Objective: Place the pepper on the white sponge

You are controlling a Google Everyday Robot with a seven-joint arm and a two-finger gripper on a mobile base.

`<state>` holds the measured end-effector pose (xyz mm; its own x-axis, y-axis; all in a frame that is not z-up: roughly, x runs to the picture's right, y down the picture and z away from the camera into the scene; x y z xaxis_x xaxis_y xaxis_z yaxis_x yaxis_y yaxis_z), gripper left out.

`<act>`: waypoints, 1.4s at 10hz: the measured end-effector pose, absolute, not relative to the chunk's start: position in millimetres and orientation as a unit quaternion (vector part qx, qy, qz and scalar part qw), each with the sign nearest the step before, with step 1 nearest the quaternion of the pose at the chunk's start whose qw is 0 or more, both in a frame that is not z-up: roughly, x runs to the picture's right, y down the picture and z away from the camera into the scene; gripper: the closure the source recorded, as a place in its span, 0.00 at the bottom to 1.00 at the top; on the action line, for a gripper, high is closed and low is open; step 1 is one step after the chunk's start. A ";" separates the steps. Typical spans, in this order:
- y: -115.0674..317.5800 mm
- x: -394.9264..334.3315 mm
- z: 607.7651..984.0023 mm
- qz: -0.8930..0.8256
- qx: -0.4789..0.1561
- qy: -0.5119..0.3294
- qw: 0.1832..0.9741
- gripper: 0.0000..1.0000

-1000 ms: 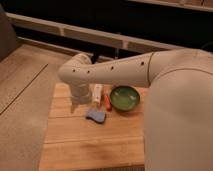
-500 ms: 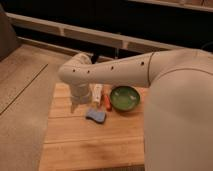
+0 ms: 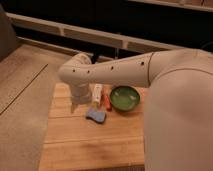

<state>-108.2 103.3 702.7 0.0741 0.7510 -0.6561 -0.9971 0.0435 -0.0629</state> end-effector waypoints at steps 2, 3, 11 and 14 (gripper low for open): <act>103.2 -108.2 702.7 0.639 -0.264 0.233 0.684 0.35; 103.3 -108.2 702.7 0.639 -0.264 0.233 0.684 0.35; 51.9 2.3 714.7 0.649 -0.173 0.247 0.698 0.35; 51.9 -1.4 714.3 0.647 -0.174 0.245 0.700 0.35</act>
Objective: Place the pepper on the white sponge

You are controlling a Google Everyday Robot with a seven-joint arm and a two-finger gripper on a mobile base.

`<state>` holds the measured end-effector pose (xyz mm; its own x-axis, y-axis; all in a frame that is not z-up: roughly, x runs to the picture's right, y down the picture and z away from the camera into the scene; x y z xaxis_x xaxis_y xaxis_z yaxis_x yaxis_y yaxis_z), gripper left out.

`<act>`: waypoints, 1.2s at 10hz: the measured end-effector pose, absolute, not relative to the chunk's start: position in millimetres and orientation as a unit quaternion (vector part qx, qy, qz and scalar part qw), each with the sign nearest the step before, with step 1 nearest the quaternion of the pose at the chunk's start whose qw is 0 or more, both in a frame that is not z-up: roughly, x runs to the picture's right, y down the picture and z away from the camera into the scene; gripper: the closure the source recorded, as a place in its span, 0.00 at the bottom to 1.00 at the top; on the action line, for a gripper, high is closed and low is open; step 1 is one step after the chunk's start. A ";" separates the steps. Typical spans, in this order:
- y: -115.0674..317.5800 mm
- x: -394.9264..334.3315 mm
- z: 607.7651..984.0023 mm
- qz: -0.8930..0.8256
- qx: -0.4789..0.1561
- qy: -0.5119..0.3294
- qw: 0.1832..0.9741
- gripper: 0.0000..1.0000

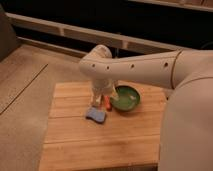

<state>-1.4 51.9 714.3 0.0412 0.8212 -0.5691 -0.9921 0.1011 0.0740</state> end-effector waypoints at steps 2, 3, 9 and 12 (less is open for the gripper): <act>44.2 -16.3 715.4 0.639 -0.179 0.223 0.714 0.35; 40.1 -28.5 716.2 0.630 -0.182 0.207 0.726 0.35; 63.8 0.3 758.7 0.606 -0.220 0.189 0.741 0.35; 75.1 32.4 780.4 0.617 -0.236 0.197 0.725 0.35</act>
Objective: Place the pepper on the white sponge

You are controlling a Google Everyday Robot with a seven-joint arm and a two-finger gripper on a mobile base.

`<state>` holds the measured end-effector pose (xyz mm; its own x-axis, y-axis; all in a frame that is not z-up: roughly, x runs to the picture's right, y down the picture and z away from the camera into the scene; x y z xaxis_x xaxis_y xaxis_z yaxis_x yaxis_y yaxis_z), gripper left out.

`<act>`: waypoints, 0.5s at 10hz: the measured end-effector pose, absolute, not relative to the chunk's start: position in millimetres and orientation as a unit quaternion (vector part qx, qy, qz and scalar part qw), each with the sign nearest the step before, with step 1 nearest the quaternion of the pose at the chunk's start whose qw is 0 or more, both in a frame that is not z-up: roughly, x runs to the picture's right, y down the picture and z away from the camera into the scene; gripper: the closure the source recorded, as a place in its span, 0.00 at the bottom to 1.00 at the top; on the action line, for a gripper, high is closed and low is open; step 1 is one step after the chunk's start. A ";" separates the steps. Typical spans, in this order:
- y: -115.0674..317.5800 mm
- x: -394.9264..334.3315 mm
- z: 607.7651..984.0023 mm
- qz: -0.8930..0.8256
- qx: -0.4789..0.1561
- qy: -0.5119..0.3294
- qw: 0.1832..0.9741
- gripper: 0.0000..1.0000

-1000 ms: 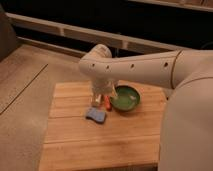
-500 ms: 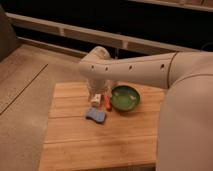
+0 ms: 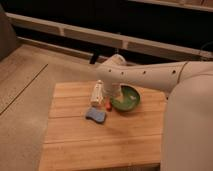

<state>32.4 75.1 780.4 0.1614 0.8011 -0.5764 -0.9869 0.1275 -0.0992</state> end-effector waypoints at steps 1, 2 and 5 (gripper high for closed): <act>77.3 41.5 787.7 0.619 -0.239 0.201 0.720 0.35; 81.0 56.1 791.6 0.622 -0.238 0.215 0.714 0.35; 80.5 51.5 790.6 0.622 -0.240 0.211 0.715 0.35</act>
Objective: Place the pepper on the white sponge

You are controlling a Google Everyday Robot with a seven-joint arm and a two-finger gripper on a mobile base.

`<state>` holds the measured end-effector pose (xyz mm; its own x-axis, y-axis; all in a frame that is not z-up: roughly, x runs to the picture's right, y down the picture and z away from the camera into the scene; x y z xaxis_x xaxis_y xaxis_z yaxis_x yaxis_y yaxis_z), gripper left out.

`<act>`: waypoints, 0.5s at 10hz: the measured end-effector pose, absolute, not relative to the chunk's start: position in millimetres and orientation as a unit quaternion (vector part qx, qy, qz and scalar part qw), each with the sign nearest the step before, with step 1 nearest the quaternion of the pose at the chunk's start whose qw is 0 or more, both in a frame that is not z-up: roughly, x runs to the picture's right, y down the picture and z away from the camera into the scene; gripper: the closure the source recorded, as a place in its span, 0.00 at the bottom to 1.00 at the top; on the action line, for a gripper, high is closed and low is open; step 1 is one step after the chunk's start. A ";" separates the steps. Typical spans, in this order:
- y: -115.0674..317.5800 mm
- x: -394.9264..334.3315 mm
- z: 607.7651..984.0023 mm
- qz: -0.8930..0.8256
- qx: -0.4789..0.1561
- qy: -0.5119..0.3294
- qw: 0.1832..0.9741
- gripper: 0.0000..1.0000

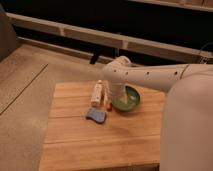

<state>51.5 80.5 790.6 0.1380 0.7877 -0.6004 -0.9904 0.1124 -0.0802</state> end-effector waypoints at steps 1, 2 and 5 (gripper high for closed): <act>80.3 52.4 789.6 0.621 -0.239 0.211 0.716 0.35; 77.4 54.1 788.6 0.622 -0.233 0.207 0.718 0.35; 60.5 50.9 792.3 0.609 -0.213 0.176 0.743 0.35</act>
